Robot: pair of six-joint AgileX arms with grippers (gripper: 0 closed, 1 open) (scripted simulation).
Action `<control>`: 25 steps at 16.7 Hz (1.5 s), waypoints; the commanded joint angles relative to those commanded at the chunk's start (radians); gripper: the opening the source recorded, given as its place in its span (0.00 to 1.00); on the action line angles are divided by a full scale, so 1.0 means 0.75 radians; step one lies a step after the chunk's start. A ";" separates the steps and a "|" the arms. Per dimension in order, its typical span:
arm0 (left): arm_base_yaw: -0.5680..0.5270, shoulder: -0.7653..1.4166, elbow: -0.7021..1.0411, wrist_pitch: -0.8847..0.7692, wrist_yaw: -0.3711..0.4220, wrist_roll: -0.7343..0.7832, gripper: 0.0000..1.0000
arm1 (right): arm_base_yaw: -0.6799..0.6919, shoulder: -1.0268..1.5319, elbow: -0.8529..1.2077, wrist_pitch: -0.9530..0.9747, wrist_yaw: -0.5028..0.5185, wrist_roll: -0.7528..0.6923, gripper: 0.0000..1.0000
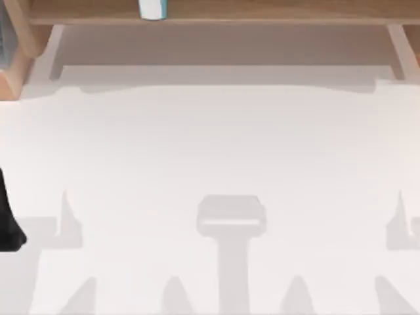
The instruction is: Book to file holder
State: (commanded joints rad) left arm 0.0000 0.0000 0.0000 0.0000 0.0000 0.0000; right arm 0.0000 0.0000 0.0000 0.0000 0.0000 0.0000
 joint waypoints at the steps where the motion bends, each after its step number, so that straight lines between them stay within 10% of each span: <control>1: 0.000 0.000 0.000 0.000 0.000 0.000 1.00 | 0.000 0.000 0.000 0.000 0.000 0.000 1.00; 9: -0.106 0.382 0.277 0.187 -0.095 0.001 1.00 | 0.000 0.000 0.000 0.000 0.000 0.000 1.00; 25: -0.548 2.408 1.439 0.969 -0.501 0.009 1.00 | 0.000 0.000 0.000 0.000 0.000 0.000 1.00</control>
State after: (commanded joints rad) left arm -0.4109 1.8063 1.0789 0.7270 -0.3754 0.0071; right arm 0.0000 0.0000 0.0000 0.0000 0.0000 0.0000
